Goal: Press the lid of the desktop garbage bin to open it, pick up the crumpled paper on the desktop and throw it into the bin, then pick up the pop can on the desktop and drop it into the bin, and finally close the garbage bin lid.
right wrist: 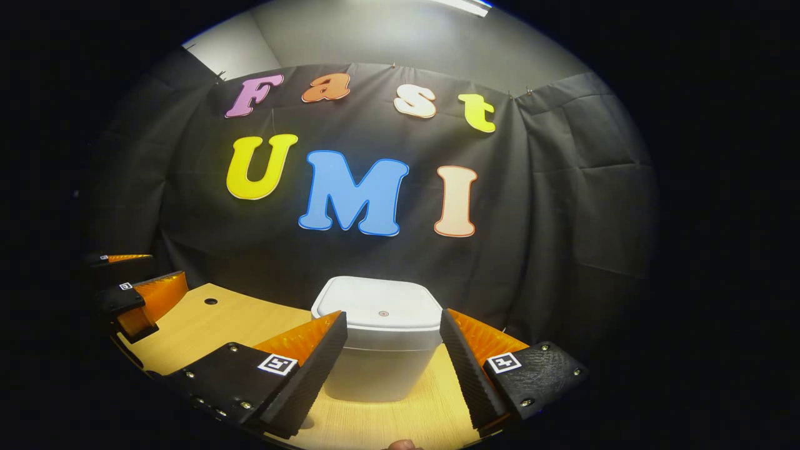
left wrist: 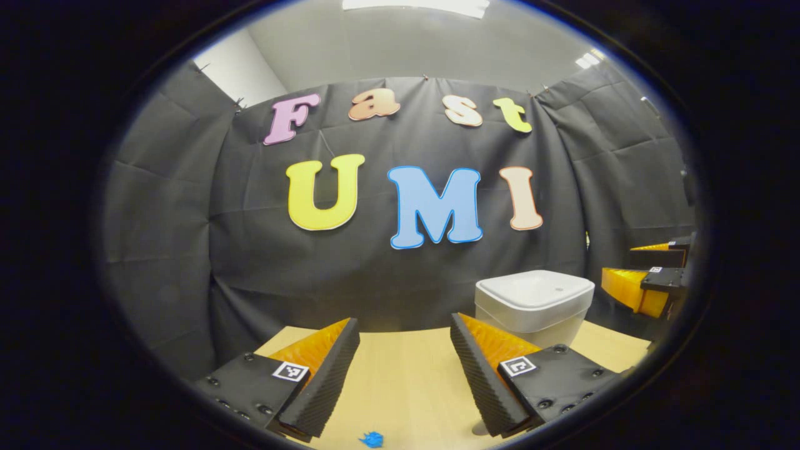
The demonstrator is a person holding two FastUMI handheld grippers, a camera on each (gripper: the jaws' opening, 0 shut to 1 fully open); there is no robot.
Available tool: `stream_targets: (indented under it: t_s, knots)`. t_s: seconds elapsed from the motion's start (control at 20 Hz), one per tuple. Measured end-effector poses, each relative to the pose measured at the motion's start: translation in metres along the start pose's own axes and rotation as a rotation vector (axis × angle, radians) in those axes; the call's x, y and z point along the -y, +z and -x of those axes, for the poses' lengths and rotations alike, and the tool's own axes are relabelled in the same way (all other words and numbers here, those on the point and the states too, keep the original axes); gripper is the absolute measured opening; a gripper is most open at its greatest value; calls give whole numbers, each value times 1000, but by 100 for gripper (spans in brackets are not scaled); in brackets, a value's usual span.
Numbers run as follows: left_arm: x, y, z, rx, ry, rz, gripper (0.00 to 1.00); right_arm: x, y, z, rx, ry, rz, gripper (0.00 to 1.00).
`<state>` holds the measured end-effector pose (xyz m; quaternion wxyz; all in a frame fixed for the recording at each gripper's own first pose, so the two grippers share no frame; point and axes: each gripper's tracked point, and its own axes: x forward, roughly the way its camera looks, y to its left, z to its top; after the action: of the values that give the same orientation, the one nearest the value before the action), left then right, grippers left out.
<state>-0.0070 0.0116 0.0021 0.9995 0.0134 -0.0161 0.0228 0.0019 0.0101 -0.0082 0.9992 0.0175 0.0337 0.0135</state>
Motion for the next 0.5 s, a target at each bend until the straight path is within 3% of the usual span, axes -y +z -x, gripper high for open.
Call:
stream_targets:
  t_s: [0.15, 0.3, 0.5]
  knots:
    - [-1, 1, -1, 7, 4, -2, 91, -1, 0, -6, -10, 7, -2, 95]
    - [-4, -3, -2, -4, 10, 1, 100, 1, 1, -14, -15, 6, 10, 95]
    - [-9, -7, -4, -17, 26, 1, 100, 3, 6, -34, -28, 9, -18, 94]
